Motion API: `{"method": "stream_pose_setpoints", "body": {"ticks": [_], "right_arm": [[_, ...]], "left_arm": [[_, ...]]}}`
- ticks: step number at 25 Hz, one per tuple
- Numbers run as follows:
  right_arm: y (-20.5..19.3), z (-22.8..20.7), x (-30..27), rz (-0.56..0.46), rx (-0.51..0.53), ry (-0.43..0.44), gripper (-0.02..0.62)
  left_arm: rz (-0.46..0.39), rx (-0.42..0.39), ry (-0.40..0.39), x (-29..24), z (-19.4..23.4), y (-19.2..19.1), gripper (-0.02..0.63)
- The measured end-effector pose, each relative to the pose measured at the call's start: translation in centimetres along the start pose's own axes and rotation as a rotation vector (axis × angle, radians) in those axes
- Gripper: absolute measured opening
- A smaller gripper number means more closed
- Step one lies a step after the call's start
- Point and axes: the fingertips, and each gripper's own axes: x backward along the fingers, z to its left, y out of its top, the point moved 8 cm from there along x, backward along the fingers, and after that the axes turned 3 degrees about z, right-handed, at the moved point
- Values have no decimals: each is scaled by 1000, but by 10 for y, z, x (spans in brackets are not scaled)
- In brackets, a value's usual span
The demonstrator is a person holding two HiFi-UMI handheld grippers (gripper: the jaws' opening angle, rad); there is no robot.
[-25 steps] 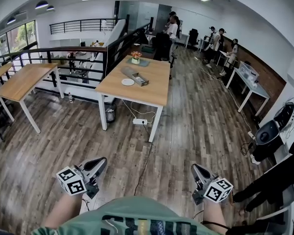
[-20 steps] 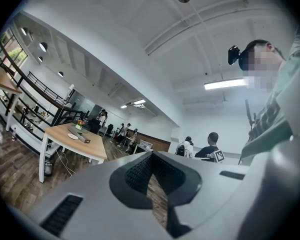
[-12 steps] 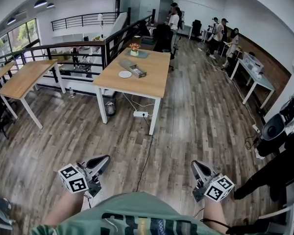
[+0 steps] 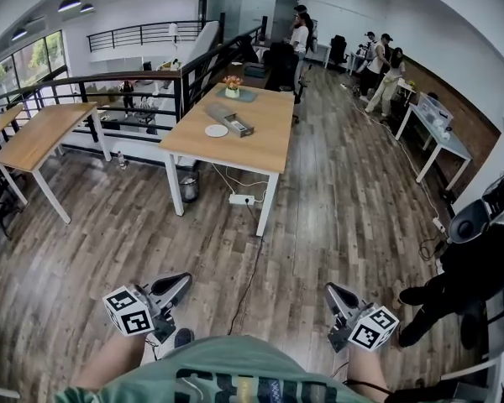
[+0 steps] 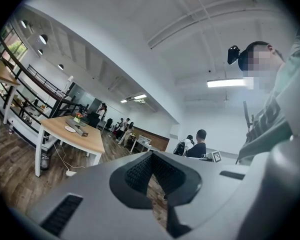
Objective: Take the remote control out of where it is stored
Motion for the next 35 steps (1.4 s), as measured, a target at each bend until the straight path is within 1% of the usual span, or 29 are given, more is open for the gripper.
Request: {"method": "stream_pose_setpoints", "body": {"ticks": [3, 5, 7, 10, 12, 15, 22, 26, 30, 35], "right_arm": [[7, 8, -26, 12, 27, -12, 5], [15, 12, -48, 6, 31, -36, 5], [22, 22, -74, -2, 31, -51, 5], [33, 41, -120, -3, 57, -50, 6], [42, 52, -153, -15, 56, -44, 5], [47, 70, -201, -16, 53, -25, 5], [52, 97, -298, 38, 62, -3, 5], [62, 93, -347, 73, 84, 34, 6], [66, 81, -380, 98, 84, 72, 5], [64, 48, -411, 113, 67, 134, 5]], "left_arm": [[-9, 12, -21, 3, 33, 7, -9], [-16, 15, -34, 7, 61, 19, -9], [-23, 10, -45, 15, 90, 37, -9], [-44, -7, -54, 32, 133, 68, -9], [-53, -8, -58, 44, 161, 85, -9], [-54, -9, -56, 65, 199, 100, -9], [-63, 15, -16, 110, 278, 122, -9], [-83, 33, 21, 118, 309, 126, -9], [-92, 63, 65, 120, 327, 123, -9], [-84, 66, 117, 99, 338, 124, -9]]}}
